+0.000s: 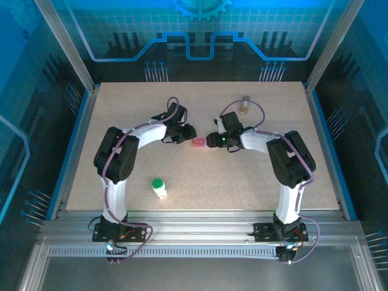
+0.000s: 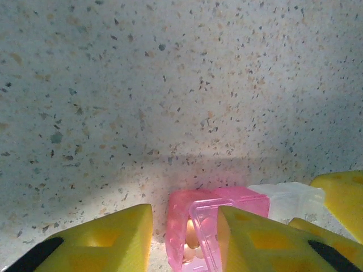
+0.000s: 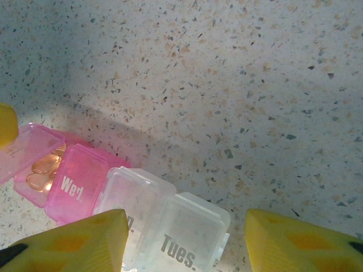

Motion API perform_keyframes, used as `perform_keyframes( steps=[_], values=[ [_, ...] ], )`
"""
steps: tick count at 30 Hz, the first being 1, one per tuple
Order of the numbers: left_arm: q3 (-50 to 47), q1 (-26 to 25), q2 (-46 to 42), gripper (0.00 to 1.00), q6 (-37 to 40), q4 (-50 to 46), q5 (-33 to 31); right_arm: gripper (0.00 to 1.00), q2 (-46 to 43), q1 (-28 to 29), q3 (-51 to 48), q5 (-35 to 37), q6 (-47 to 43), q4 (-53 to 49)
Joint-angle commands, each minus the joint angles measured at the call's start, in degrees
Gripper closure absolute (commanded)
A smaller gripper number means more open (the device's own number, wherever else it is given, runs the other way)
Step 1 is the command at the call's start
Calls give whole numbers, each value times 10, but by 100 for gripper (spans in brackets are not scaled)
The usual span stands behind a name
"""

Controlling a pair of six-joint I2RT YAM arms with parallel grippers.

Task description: Sort the pills into containers

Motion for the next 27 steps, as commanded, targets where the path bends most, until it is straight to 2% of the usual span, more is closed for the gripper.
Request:
perform_keyframes(
  steps=[1, 27],
  values=[
    [-9, -5, -17, 64, 12, 3, -5, 43, 20, 7, -12, 17, -1, -22],
    [-21, -17, -41, 69, 15, -2, 0, 43, 33, 7, -2, 11, -6, -31]
  ],
)
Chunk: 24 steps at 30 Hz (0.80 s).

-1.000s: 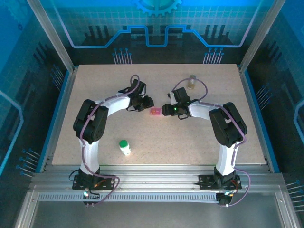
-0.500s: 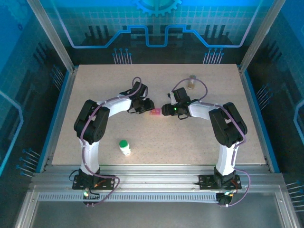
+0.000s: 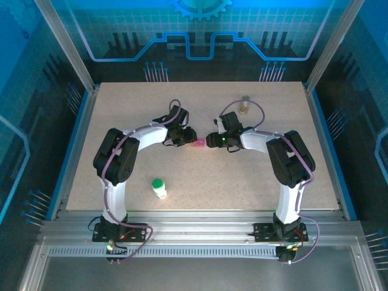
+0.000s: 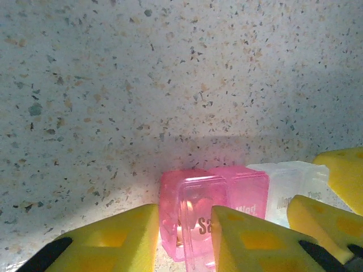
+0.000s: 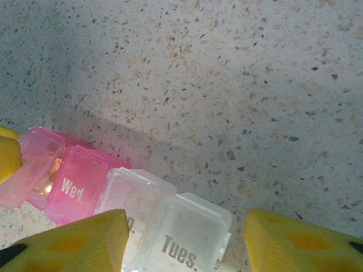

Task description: Sort the pills into containers

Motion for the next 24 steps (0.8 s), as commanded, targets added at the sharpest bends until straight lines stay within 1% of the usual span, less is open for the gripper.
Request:
perform_keyframes(
  steps=[1, 7, 11, 16, 20, 24],
  values=[
    [1, -4, -27, 69, 9, -12, 1, 43, 30, 7, -3, 13, -7, -34],
    [-8, -4, -24, 69, 11, -13, -2, 43, 34, 7, -1, 13, -8, -36],
    [-26, -4, 4, 69, 4, 0, 0, 43, 36, 7, -1, 14, -9, -36],
    [-40, -4, 40, 73, 1, 5, -7, 43, 35, 5, -2, 14, -11, -37],
    [-35, -4, 32, 74, 14, -5, -27, 42, 32, 3, -1, 14, -13, -41],
    [-26, -4, 5, 74, 16, -10, -25, 42, 28, 2, -1, 10, -13, -40]
  ],
)
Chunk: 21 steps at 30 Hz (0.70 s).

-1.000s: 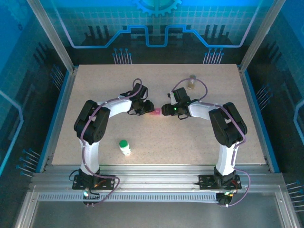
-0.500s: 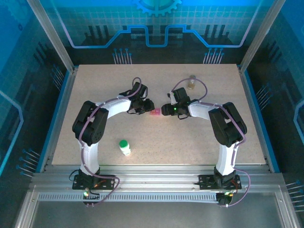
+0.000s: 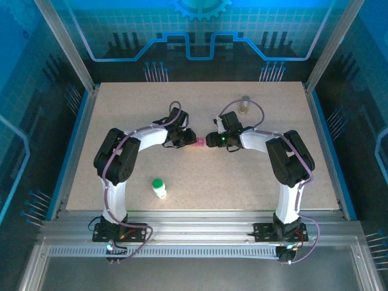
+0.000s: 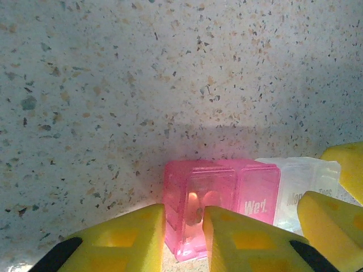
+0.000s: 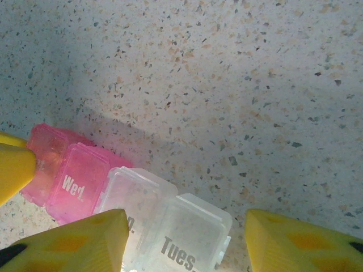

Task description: Sort the pills into containers

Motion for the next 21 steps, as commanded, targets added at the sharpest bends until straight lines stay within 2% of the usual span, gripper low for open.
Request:
perform_keyframes(
  steps=[1, 5, 9, 12, 14, 18, 21],
  values=[
    [-5, -3, -12, 74, 13, -33, -21, 42, 24, 1, -4, 11, -15, -42],
    [-8, -8, -54, 73, 8, -25, 13, 42, 43, -6, 18, -11, -41, -53],
    [-17, -12, -89, 70, 22, -35, 2, 42, 68, -13, 44, -55, -72, -55],
    [-6, -7, -106, 67, 69, -61, -27, 42, 72, -19, 56, -89, -96, -42],
    [4, 3, -109, 66, 102, -67, -20, 42, 84, -25, 86, -123, -123, -61],
    [6, 21, -112, 66, 150, -52, -14, 42, 107, -29, 149, -144, -188, -112],
    [6, 23, -114, 63, 215, -34, -14, 42, 106, -28, 175, -156, -232, -130]
  ],
)
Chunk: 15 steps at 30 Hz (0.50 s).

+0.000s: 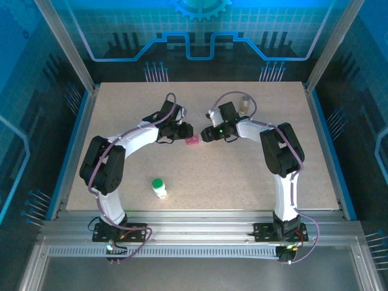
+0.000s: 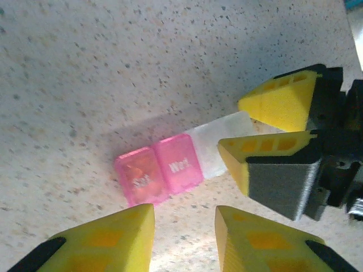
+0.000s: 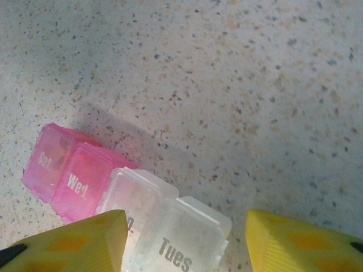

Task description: Sort the pills into containers

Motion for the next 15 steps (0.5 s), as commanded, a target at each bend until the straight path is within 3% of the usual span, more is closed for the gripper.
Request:
perform_keyframes(
  steps=[1, 6, 10, 15],
  values=[
    [11, 4, -15, 61, 113, 15, -1, 42, 10, -4, 37, -31, -84, -64],
    [-10, 3, -13, 52, 270, 68, 2, 37, 13, -9, 95, 16, -84, -122],
    [-56, -1, -10, 38, 411, 146, 21, 36, -57, -30, 29, -8, 70, -37],
    [-35, -2, 22, 35, 517, 123, 39, 41, -101, -46, -86, -29, 237, 100]
  ],
)
